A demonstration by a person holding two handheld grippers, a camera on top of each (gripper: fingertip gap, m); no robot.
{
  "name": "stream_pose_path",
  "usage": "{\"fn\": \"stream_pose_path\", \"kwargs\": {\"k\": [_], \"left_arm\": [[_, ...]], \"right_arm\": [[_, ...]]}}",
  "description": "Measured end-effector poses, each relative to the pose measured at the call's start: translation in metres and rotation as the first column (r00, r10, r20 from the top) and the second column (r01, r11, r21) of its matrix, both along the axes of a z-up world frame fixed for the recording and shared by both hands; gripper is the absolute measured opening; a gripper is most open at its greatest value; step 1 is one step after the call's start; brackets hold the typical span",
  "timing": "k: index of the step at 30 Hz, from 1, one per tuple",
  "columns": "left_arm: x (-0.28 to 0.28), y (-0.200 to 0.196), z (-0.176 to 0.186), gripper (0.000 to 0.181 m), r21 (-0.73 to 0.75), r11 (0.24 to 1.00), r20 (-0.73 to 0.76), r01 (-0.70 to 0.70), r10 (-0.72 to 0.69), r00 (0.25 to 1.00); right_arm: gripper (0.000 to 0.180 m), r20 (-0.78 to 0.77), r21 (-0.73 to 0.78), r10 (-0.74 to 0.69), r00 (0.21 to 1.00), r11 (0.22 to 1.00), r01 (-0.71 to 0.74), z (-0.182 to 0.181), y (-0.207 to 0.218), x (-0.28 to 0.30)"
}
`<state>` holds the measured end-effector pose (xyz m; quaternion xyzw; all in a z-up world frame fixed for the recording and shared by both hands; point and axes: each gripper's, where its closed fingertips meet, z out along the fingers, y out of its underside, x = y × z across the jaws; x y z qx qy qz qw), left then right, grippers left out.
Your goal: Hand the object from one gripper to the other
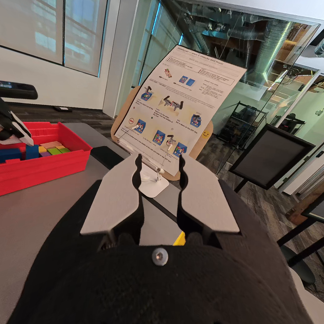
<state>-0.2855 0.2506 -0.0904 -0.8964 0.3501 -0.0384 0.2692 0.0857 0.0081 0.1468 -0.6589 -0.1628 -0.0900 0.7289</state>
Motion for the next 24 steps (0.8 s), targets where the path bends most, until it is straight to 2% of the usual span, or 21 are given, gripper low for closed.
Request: {"fn": "stream_pose_path", "kwargs": {"k": [4,9,14,18,24], "left_arm": [[0.000,-0.003,-0.020,0.021,-0.099,0.994,0.000,0.042,-0.042,0.999],[0.009,-0.002,-0.025,0.010,-0.125,0.988,0.051,0.094,-0.088,0.995],[0.009,-0.013,-0.027,0.011,-0.196,0.974,0.078,0.116,-0.102,0.992],[0.008,-0.024,-0.045,0.020,-0.310,0.943,0.061,0.121,-0.107,0.992],[0.011,-0.022,-0.044,0.019,-0.310,0.943,0.081,0.123,-0.103,0.991]], "right_arm": [[0.042,0.008,-0.035,0.013,1.000,0.999,-0.013,-0.008,0.006,-0.005],[0.042,0.029,-0.049,0.005,1.000,0.999,-0.004,-0.011,0.009,-0.006],[0.042,0.025,-0.052,0.002,1.000,0.999,-0.001,-0.012,0.011,-0.004],[0.042,0.023,-0.055,0.000,1.000,0.998,0.001,-0.014,0.012,-0.004],[0.042,0.048,-0.049,-0.021,0.999,0.999,0.024,-0.012,0.011,-0.003]]}}
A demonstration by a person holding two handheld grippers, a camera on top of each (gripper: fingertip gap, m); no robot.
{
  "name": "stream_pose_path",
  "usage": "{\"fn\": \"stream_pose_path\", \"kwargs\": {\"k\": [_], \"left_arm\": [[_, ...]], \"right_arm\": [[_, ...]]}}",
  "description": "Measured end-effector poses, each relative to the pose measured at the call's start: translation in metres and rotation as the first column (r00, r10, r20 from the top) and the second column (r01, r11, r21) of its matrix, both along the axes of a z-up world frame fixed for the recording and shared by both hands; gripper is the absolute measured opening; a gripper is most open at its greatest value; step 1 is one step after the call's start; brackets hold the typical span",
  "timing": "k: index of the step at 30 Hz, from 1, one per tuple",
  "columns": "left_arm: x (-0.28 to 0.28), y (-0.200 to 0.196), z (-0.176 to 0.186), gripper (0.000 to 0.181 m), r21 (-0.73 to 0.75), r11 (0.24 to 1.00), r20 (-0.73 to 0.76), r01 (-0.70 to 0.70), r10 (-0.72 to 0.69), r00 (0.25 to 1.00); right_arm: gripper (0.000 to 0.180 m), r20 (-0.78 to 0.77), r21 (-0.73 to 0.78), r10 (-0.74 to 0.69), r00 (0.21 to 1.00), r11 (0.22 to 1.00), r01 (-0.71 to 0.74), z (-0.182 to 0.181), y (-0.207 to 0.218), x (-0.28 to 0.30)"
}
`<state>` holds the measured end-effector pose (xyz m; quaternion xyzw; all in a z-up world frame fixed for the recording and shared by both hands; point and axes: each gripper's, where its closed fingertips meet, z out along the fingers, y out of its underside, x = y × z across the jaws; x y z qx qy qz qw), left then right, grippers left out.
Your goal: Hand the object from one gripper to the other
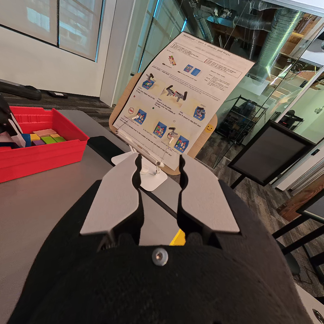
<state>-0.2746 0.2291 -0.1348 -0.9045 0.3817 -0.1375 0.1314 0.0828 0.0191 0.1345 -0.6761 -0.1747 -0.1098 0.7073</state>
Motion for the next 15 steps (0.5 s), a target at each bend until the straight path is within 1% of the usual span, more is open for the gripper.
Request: {"fn": "stream_pose_path", "kwargs": {"k": [2,4,7,10,12,13,14,15], "left_arm": [[0.000,-0.002,0.003,0.020,-0.023,1.000,0.013,-0.012,0.012,1.000],[0.004,-0.005,0.016,0.020,-0.033,0.999,0.069,-0.019,0.021,0.997],[0.007,-0.005,0.049,0.020,0.051,0.998,0.148,-0.028,0.020,0.989],[0.010,-0.007,0.094,0.020,0.187,0.981,0.236,-0.050,0.005,0.972],[0.022,-0.017,0.134,0.019,0.270,0.961,0.366,-0.053,-0.052,0.929],[0.029,-0.024,0.155,0.019,0.300,0.952,0.444,-0.056,-0.088,0.892],[0.038,-0.034,0.178,0.019,0.324,0.944,0.528,-0.059,-0.129,0.839],[0.048,-0.046,0.199,0.019,0.336,0.940,0.613,-0.054,-0.175,0.771]], "right_arm": [[0.042,-0.005,0.002,-0.001,1.000,1.000,0.001,0.000,0.000,0.001],[0.042,-0.009,-0.002,0.001,1.000,1.000,-0.001,-0.001,0.000,0.002],[0.042,-0.005,-0.013,0.002,1.000,1.000,-0.002,-0.004,0.003,0.001],[0.042,0.018,-0.022,-0.013,1.000,1.000,0.014,-0.010,0.009,0.001],[0.042,0.038,-0.019,-0.013,0.999,1.000,0.014,-0.013,0.013,-0.002],[0.042,0.048,-0.011,-0.010,0.999,1.000,0.011,-0.015,0.015,-0.004],[0.043,0.057,0.001,-0.005,0.998,1.000,0.005,-0.015,0.017,-0.007],[0.044,0.067,0.016,0.007,0.998,1.000,-0.008,-0.015,0.019,-0.011]]}}
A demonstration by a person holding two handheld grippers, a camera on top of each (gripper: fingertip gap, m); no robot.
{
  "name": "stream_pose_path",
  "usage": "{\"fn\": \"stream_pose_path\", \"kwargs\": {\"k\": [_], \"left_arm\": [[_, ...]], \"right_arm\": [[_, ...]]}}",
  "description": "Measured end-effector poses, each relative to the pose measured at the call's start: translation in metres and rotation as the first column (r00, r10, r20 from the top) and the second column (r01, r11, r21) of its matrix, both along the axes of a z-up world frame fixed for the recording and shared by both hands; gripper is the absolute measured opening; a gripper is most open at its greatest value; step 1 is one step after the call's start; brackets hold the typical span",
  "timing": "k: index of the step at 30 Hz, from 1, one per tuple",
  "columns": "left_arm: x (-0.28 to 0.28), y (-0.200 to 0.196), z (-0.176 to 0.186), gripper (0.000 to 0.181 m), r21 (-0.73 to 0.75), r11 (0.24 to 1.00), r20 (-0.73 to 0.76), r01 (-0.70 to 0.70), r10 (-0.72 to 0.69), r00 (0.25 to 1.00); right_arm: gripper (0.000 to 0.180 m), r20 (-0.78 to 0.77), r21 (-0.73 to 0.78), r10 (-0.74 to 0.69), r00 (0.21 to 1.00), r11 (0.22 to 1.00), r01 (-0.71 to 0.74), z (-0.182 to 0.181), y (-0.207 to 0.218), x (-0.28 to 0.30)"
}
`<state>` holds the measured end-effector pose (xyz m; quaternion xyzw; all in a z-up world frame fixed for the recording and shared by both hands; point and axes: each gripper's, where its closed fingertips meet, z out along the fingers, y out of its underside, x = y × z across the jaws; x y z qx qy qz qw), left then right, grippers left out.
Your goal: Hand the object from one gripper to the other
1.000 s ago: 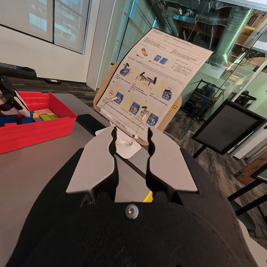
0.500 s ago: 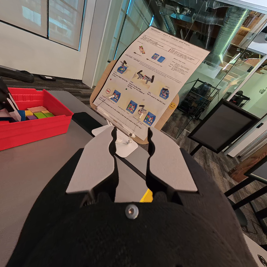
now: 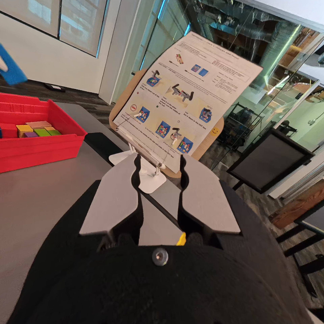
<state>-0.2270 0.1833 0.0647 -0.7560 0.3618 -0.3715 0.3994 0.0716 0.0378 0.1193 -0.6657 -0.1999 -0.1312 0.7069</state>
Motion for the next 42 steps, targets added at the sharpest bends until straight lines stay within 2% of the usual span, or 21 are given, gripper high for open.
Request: {"fn": "stream_pose_path", "kwargs": {"k": [2,5,7,10,15,19,25,30,35,42], "left_arm": [[0.022,-0.034,0.034,0.019,0.010,0.988,0.184,0.152,-0.151,0.971],[0.060,-0.095,0.056,0.019,0.008,0.892,0.327,0.452,-0.429,0.842],[0.081,-0.119,0.057,0.019,-0.016,0.831,0.375,0.556,-0.510,0.774],[0.101,-0.135,0.057,0.019,-0.061,0.775,0.450,0.629,-0.541,0.710],[0.118,-0.151,0.056,0.019,-0.103,0.708,0.520,0.699,-0.561,0.644],[0.126,-0.166,0.057,0.019,-0.114,0.661,0.549,0.742,-0.581,0.601],[0.135,-0.183,0.053,0.019,-0.140,0.605,0.558,0.783,-0.606,0.568],[0.136,-0.187,0.051,0.019,-0.137,0.593,0.548,0.793,-0.622,0.560],[0.134,-0.191,0.052,0.019,-0.123,0.583,0.540,0.803,-0.640,0.547],[0.133,-0.192,0.052,0.019,-0.118,0.563,0.548,0.818,-0.650,0.527]], "right_arm": [[0.048,0.029,0.045,0.036,0.999,0.998,-0.037,0.002,0.002,-0.012],[0.057,0.119,0.119,0.114,0.986,0.985,-0.128,0.005,0.000,-0.041],[0.059,0.178,0.151,0.166,0.970,0.970,-0.193,0.005,-0.003,-0.063],[0.059,0.217,0.185,0.240,0.946,0.942,-0.281,0.007,-0.010,-0.092],[0.061,0.277,0.232,0.361,0.890,0.874,-0.427,0.012,-0.028,-0.139],[0.063,0.376,0.260,0.305,0.875,0.871,-0.416,0.012,-0.033,-0.157],[0.060,0.409,0.250,0.265,0.873,0.888,-0.387,0.005,-0.027,-0.166],[0.047,0.420,0.269,0.272,0.866,0.874,-0.405,0.008,-0.033,-0.169],[0.037,0.432,0.227,0.304,0.849,0.875,-0.428,0.004,-0.035,-0.171],[0.041,0.443,0.224,0.292,0.847,0.879,-0.421,0.005,-0.035,-0.170]]}}
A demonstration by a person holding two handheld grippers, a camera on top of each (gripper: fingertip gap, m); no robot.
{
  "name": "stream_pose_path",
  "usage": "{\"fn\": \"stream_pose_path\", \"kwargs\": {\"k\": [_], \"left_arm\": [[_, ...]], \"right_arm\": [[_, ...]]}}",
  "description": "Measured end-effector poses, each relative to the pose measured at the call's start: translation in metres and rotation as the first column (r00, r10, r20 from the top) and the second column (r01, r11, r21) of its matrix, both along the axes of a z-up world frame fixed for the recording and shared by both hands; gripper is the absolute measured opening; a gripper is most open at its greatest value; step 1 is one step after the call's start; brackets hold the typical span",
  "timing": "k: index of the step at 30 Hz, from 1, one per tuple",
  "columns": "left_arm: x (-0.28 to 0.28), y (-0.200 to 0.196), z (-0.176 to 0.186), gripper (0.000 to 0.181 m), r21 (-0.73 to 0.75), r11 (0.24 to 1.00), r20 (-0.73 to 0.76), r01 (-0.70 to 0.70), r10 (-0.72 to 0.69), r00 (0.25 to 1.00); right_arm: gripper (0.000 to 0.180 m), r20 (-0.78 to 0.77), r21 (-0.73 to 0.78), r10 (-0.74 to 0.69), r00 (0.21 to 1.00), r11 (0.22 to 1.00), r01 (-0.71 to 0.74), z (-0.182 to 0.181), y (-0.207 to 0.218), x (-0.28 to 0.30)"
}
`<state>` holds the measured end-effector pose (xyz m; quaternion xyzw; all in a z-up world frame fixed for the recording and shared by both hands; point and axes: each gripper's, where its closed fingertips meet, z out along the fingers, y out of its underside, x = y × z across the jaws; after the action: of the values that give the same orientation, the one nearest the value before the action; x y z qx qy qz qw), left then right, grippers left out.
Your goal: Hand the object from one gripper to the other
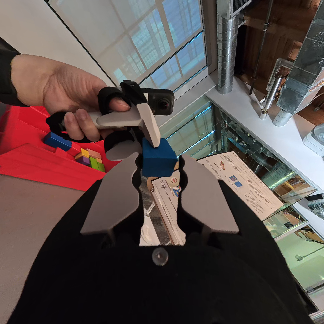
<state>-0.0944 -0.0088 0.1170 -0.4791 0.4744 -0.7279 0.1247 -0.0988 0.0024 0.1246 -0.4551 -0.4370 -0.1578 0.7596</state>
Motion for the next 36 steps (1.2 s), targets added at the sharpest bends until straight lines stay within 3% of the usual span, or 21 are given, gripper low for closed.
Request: {"fn": "stream_pose_path", "kwargs": {"k": [12,13,15,17,20,23,25,28,31,36], "left_arm": [[0.000,-0.003,0.002,0.020,-0.012,1.000,0.012,0.018,-0.018,1.000],[0.000,-0.001,0.003,0.024,-0.016,1.000,0.015,0.011,-0.011,1.000],[0.000,0.006,0.003,0.049,-0.011,0.999,-0.007,-0.031,0.031,0.999],[-0.004,0.019,0.002,0.063,0.046,0.994,-0.024,-0.103,0.104,0.994],[-0.023,0.038,0.009,0.057,0.166,0.961,-0.002,-0.223,0.226,0.974],[-0.046,0.058,0.013,0.051,0.271,0.899,-0.002,-0.345,0.359,0.933],[-0.060,0.071,0.014,0.048,0.332,0.845,0.009,-0.420,0.442,0.897],[-0.074,0.074,0.021,0.047,0.341,0.832,0.030,-0.438,0.456,0.890],[-0.080,0.071,0.028,0.045,0.330,0.836,0.062,-0.438,0.444,0.894],[-0.078,0.066,0.028,0.046,0.355,0.832,0.062,-0.427,0.435,0.898]], "right_arm": [[0.036,-0.036,-0.108,0.026,0.999,0.994,-0.030,-0.004,0.002,0.002],[0.036,-0.046,-0.117,0.024,0.999,0.993,-0.030,-0.003,0.002,0.004],[0.036,-0.067,-0.133,0.013,0.998,0.991,-0.022,0.000,0.002,0.013],[0.036,-0.087,-0.129,-0.050,0.995,0.991,0.038,0.011,0.001,0.039],[0.037,-0.224,-0.199,-0.254,0.941,0.957,0.211,0.030,0.000,0.125],[0.037,-0.351,-0.467,-0.450,0.821,0.844,0.263,-0.007,0.005,0.222],[0.036,-0.376,-0.625,-0.513,0.772,0.755,0.197,-0.052,0.011,0.262],[0.036,-0.340,-0.802,-0.555,0.759,0.593,0.075,-0.107,0.023,0.294],[0.037,-0.195,-0.909,-0.657,0.728,0.399,0.117,-0.148,0.025,0.336],[0.037,-0.025,-0.975,-0.601,0.799,0.192,0.114,-0.200,0.030,0.345]]}}
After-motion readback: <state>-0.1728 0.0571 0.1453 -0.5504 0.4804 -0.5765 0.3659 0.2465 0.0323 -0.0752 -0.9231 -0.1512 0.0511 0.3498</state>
